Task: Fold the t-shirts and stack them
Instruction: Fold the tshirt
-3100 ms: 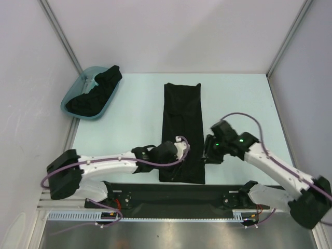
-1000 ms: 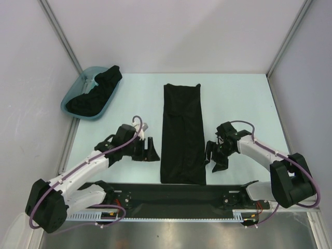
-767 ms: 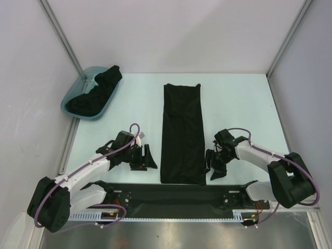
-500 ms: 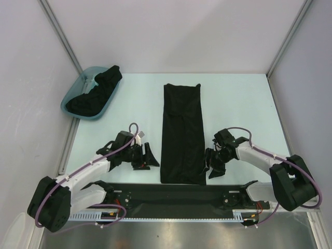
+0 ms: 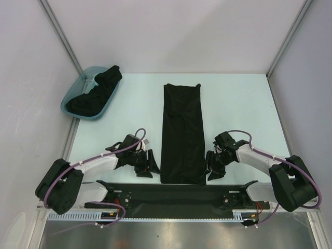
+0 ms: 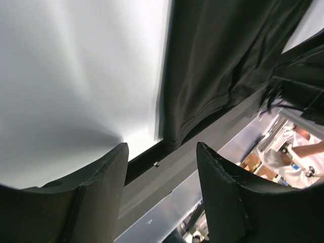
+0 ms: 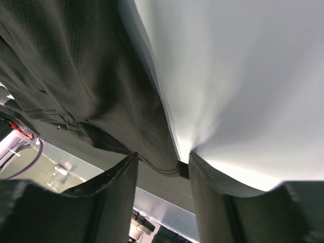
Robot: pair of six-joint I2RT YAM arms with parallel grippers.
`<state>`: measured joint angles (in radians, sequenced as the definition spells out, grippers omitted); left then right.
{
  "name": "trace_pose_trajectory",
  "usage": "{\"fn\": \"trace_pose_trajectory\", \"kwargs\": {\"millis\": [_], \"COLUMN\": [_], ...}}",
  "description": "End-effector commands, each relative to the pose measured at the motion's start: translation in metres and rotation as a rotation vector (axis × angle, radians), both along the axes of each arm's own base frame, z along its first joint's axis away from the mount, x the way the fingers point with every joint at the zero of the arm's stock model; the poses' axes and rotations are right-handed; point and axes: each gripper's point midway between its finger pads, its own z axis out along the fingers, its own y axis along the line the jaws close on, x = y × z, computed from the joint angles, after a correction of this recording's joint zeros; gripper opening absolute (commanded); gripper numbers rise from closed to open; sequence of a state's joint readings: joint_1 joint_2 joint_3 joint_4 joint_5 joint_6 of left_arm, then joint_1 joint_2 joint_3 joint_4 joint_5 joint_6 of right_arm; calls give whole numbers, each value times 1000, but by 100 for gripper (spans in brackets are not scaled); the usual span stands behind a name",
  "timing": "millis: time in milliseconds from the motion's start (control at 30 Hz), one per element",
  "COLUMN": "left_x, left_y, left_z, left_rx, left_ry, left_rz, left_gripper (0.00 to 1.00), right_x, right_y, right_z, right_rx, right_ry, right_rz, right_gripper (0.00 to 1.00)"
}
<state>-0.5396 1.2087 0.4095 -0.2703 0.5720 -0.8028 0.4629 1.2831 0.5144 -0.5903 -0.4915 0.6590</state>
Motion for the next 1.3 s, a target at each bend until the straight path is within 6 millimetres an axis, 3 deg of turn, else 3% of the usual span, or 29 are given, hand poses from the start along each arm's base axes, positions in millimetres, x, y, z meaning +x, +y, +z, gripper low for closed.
{"fn": "trace_pose_trajectory", "kwargs": {"millis": [0,200,500,800,1267], "left_x": [-8,-15,-25,-25,-21], "left_y": [-14,-19,-21,-20,-21], "left_z": [1,-8,-24,-27,-31], "left_rx": [-8,9,10,14,31], "left_ry": [39,78,139,136,132], "left_rz": [-66,-93,-114,-105,-94], "left_gripper": [61,49,46,46,41], "right_x": [0,-1,-8,-19,-16], "right_y": [4,6,4,-10,-23], "right_z": [-4,-7,-16,-17,-24], "right_rx": [20,29,20,-29,-60], "right_ry": [0,7,13,14,-47], "right_rz": [-7,-16,-23,-31,-49], "right_gripper": [48,41,39,39,42]}}
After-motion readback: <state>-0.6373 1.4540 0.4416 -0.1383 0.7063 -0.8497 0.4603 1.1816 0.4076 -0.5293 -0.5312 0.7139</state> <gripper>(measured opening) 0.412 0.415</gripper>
